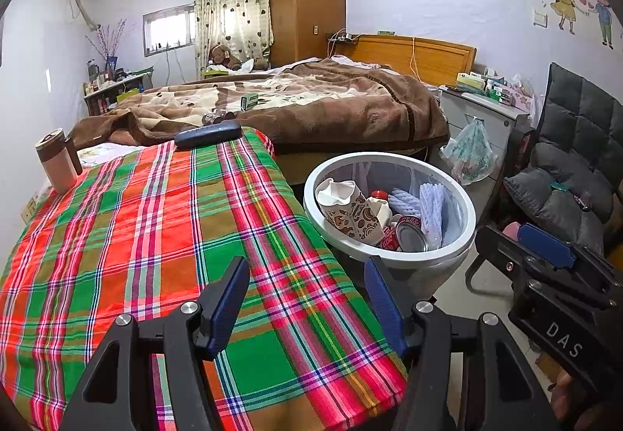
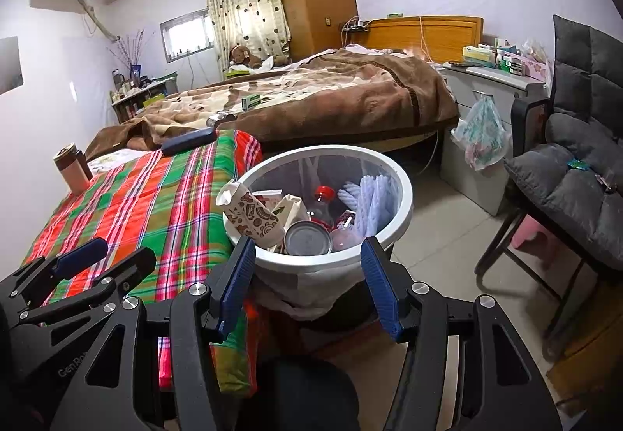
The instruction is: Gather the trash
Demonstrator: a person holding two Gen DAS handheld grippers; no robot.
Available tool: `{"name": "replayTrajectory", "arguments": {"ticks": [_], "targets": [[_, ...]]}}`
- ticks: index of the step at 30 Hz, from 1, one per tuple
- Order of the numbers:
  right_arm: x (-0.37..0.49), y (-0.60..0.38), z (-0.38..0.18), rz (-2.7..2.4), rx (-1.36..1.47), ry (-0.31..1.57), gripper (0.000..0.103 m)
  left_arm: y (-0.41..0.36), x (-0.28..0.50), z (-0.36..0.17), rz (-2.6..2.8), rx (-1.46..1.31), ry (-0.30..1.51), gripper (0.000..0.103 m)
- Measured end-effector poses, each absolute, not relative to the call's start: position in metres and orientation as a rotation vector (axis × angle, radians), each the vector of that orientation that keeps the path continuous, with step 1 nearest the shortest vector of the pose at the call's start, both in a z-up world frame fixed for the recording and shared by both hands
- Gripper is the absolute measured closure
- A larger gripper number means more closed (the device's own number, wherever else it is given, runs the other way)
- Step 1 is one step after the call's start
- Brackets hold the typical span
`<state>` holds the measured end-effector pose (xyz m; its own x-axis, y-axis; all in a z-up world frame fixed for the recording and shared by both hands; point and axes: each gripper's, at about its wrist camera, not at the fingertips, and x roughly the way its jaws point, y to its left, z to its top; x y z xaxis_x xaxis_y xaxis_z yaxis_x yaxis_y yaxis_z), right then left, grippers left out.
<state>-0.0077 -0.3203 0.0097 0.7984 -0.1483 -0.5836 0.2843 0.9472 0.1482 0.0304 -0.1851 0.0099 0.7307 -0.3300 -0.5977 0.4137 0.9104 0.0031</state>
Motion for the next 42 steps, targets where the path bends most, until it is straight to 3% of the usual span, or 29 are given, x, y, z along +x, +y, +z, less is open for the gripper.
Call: {"name": "replayTrajectory", "arguments": {"ticks": [42], "targets": [[-0.0098, -0.3181, 0.0085, -0.233, 0.237, 0.604, 0.045, -0.1866, 0.0289, 0.0129, -0.419, 0.132, 0.631, 0.042]]}}
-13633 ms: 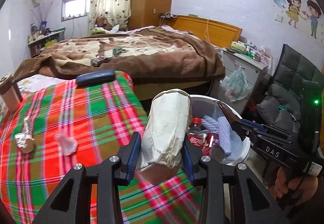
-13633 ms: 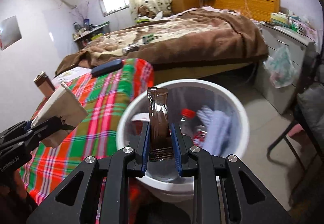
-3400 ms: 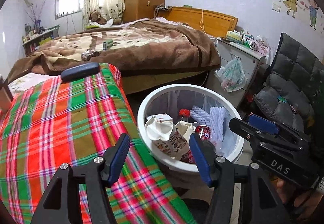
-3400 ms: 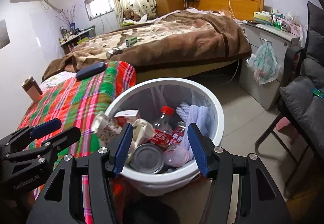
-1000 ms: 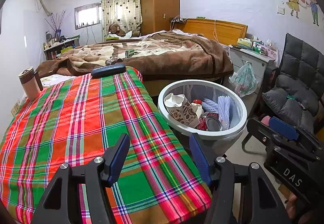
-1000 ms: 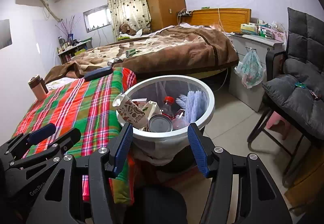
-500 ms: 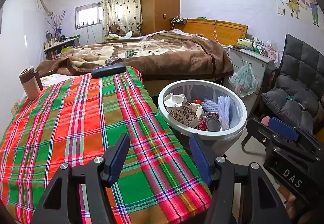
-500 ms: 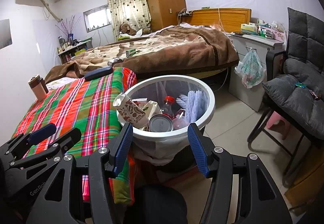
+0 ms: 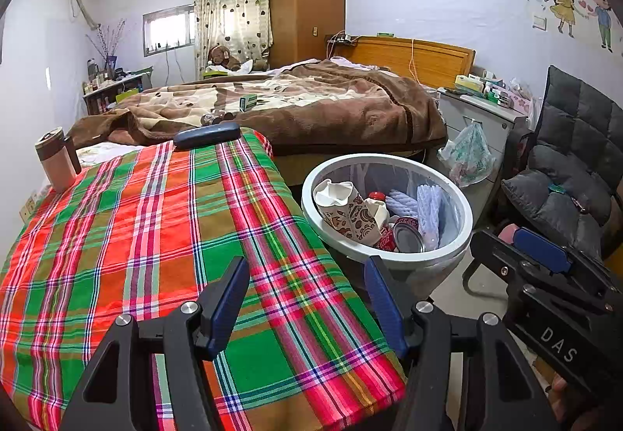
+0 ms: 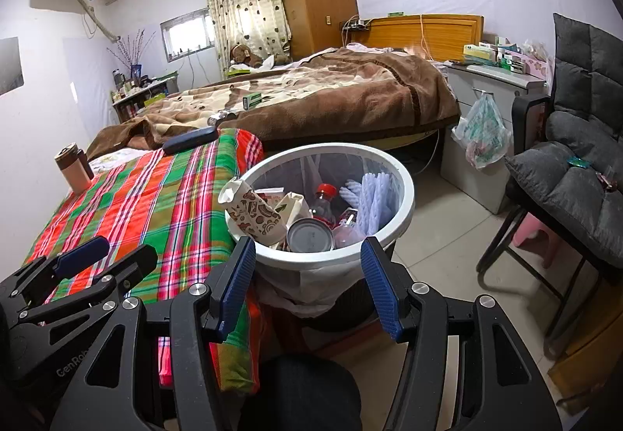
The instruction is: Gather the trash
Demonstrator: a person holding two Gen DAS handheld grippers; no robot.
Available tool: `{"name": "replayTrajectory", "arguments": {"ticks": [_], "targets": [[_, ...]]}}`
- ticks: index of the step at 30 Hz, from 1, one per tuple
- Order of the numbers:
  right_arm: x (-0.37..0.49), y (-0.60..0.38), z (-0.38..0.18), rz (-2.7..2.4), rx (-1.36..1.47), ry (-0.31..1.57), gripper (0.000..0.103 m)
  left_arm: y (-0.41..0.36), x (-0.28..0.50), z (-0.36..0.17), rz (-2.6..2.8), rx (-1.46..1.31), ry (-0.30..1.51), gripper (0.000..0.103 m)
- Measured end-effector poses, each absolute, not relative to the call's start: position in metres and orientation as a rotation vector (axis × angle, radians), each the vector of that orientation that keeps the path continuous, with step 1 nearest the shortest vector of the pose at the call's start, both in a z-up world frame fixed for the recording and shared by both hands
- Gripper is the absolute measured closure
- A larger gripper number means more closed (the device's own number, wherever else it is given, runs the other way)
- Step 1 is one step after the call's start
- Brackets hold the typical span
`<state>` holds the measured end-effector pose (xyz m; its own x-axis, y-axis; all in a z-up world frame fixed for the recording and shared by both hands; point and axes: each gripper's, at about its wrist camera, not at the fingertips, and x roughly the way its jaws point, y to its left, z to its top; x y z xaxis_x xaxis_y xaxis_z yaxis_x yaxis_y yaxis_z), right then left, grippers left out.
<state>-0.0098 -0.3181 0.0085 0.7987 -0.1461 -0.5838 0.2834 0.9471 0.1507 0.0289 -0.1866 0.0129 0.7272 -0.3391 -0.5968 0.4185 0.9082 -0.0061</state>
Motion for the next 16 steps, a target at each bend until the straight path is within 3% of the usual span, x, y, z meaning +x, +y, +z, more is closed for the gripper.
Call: {"name": "replayTrajectory", "arguments": {"ticks": [16], "targets": [[-0.0097, -0.3181, 0.0083, -0.233, 0.237, 0.604, 0.045, -0.1873, 0.0297, 0.0091, -0.424, 0.13, 0.639, 0.042]]}}
